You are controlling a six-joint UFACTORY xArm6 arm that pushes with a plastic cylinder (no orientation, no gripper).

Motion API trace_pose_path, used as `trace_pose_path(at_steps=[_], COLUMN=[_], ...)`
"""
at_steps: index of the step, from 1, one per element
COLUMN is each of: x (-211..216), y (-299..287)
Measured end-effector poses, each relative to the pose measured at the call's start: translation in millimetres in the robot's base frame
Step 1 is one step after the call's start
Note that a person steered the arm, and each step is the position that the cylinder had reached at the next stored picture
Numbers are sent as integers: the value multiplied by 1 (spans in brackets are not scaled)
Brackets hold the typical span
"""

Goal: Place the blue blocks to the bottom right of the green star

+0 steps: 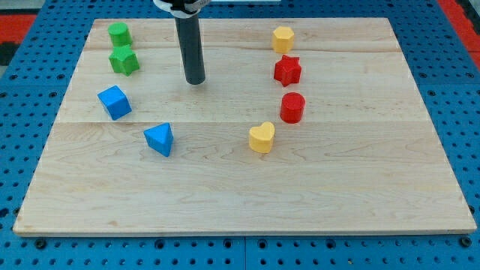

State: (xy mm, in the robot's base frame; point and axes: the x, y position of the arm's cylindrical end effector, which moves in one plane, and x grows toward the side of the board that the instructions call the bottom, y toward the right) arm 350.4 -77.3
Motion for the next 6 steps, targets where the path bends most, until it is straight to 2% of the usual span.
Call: trace_pose_path(at_steps=[2,3,4,5,6], x=[17,66,77,125,154], y=[-36,-57,-120,-114,-110])
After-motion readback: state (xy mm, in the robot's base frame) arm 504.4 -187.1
